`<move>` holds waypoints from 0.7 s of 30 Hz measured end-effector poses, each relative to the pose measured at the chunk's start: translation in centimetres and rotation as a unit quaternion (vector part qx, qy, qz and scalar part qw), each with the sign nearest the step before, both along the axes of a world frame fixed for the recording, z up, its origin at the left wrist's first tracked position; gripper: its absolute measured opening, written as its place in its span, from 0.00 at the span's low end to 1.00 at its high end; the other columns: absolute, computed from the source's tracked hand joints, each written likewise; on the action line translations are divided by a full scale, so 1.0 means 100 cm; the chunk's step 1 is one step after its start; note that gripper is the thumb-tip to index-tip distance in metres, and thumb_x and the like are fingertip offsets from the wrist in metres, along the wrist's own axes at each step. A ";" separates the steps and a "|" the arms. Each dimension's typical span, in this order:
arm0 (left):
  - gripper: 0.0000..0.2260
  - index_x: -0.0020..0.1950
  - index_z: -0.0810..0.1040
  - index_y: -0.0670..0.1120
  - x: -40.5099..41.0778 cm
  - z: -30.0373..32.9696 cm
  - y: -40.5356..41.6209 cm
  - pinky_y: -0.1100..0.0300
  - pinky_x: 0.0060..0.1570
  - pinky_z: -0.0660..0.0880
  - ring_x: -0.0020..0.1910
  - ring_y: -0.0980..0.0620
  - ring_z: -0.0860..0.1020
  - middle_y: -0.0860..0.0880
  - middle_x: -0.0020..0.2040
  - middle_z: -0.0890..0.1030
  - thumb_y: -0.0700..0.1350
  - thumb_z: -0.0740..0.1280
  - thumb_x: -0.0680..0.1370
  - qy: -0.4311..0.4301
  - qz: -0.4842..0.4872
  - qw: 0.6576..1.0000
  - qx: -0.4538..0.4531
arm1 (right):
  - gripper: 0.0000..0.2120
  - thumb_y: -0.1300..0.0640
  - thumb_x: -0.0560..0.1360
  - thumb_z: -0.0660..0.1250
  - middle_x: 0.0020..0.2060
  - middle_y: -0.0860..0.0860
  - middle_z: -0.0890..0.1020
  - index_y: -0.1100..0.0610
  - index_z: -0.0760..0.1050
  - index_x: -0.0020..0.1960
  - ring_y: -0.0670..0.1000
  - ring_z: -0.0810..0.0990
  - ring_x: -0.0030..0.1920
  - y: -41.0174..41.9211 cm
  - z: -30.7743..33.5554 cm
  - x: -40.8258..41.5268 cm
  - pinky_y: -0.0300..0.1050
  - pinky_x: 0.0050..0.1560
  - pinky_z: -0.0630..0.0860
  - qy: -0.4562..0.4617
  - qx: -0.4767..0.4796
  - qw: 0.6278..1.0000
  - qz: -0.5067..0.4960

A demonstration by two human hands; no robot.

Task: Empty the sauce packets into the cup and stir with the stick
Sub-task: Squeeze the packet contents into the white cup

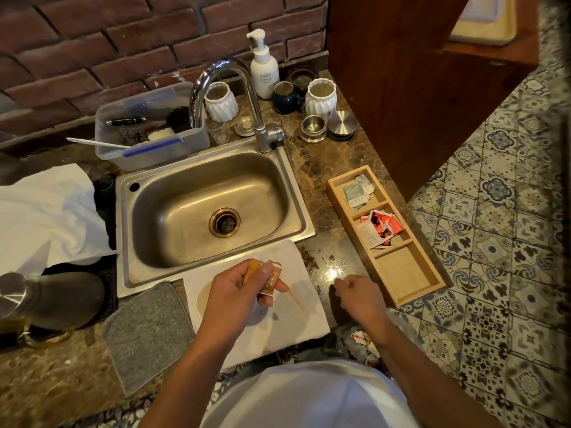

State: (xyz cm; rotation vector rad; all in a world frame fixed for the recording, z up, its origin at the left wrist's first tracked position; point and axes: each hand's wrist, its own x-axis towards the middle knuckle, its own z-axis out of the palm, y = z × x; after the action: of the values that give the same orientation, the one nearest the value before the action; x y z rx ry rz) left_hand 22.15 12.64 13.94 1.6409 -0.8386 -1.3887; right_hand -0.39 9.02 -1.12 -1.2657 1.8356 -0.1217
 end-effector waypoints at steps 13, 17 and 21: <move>0.09 0.54 0.87 0.49 0.022 0.002 -0.007 0.58 0.56 0.78 0.54 0.52 0.85 0.50 0.54 0.88 0.44 0.67 0.81 -0.008 0.068 0.997 -0.046 | 0.08 0.52 0.80 0.68 0.31 0.52 0.82 0.52 0.84 0.56 0.46 0.78 0.30 -0.017 0.121 0.084 0.39 0.31 0.73 -0.370 -0.009 0.916 0.155; 0.09 0.56 0.87 0.47 0.031 0.000 -0.002 0.58 0.57 0.77 0.56 0.53 0.85 0.50 0.55 0.88 0.43 0.67 0.80 0.001 0.077 0.995 -0.057 | 0.09 0.52 0.80 0.68 0.31 0.56 0.82 0.56 0.84 0.52 0.49 0.76 0.31 -0.013 0.123 0.099 0.46 0.35 0.74 -0.366 -0.031 0.916 0.164; 0.09 0.56 0.87 0.47 0.037 -0.004 0.005 0.52 0.60 0.78 0.58 0.48 0.84 0.49 0.56 0.87 0.43 0.68 0.81 0.008 0.087 0.994 -0.064 | 0.09 0.53 0.80 0.69 0.31 0.59 0.80 0.58 0.84 0.51 0.51 0.76 0.32 -0.008 0.124 0.106 0.47 0.36 0.72 -0.386 -0.036 0.908 0.159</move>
State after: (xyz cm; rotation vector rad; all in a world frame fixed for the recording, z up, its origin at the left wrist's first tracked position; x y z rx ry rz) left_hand 25.86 13.18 13.56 1.5645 -0.7409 -1.2014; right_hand 10.23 8.19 11.24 -1.2989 0.9422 -0.4447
